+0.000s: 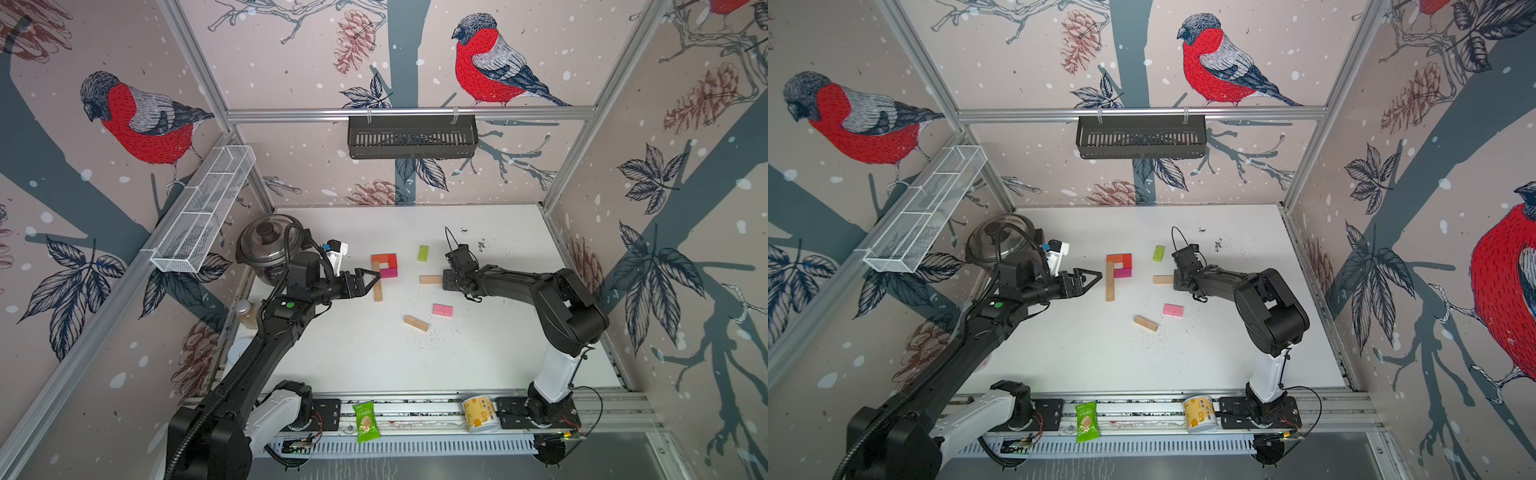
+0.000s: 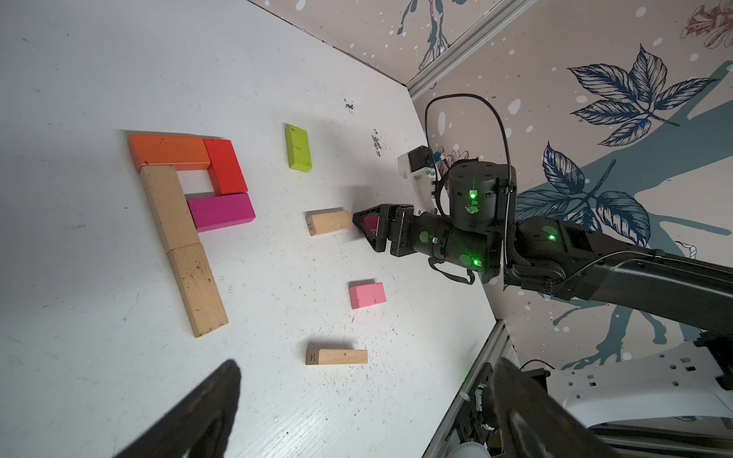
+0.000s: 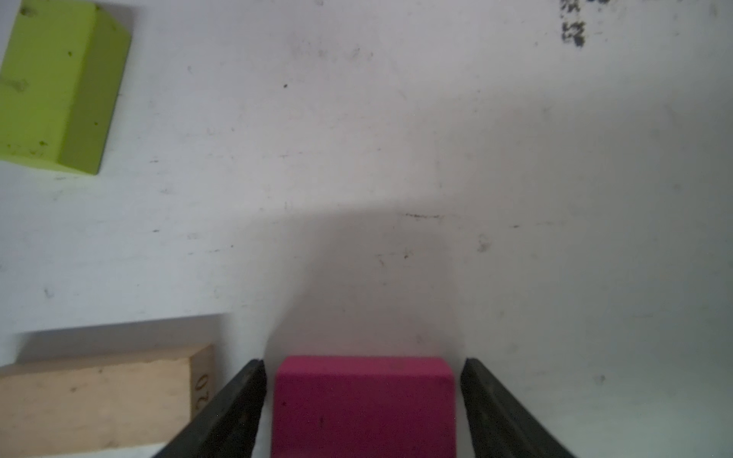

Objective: Assemble the letter p with building blocks
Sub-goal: Place the building block at the center of the board.

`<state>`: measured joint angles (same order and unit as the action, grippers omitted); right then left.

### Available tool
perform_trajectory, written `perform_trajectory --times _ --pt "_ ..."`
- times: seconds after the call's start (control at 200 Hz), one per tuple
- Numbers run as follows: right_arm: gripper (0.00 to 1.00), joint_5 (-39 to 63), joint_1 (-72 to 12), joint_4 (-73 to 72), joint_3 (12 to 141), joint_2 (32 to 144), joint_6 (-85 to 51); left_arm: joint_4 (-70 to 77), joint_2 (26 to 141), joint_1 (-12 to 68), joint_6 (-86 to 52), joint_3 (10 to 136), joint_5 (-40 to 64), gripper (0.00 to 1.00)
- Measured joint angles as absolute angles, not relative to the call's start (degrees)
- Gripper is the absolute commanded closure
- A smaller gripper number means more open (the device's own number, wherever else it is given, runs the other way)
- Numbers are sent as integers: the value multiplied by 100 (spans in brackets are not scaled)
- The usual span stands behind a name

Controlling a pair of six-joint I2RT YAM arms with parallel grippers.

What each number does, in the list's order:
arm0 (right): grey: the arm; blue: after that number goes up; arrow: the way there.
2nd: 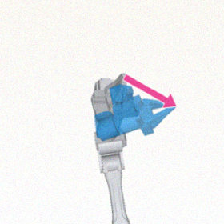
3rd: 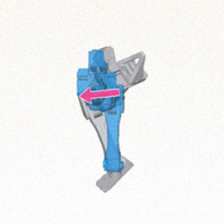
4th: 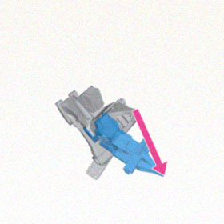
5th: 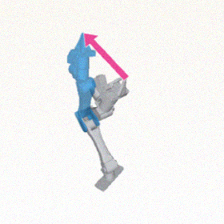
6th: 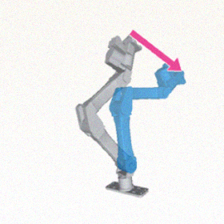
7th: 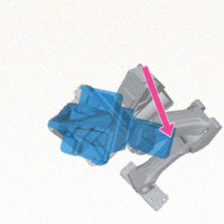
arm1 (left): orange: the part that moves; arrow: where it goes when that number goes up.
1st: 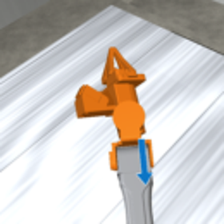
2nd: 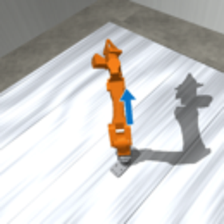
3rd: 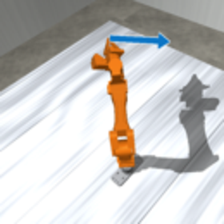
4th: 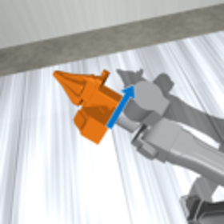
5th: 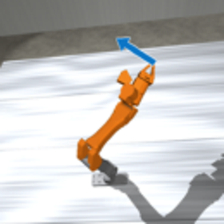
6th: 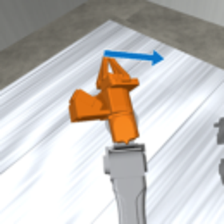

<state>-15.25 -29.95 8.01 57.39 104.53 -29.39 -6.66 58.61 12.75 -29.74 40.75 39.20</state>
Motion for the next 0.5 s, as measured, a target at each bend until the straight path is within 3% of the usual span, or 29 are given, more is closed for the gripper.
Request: perform_trajectory --times 0.21,0.5 --pt "15 -1422 -2995 1041 5885 10049 -2858 -668 5852 1275 -2971 4075 3918 2" --pt "0 -1280 -3048 1339 6353 9841 -2853 -670 5531 1317 -2954 4075 3861 2"
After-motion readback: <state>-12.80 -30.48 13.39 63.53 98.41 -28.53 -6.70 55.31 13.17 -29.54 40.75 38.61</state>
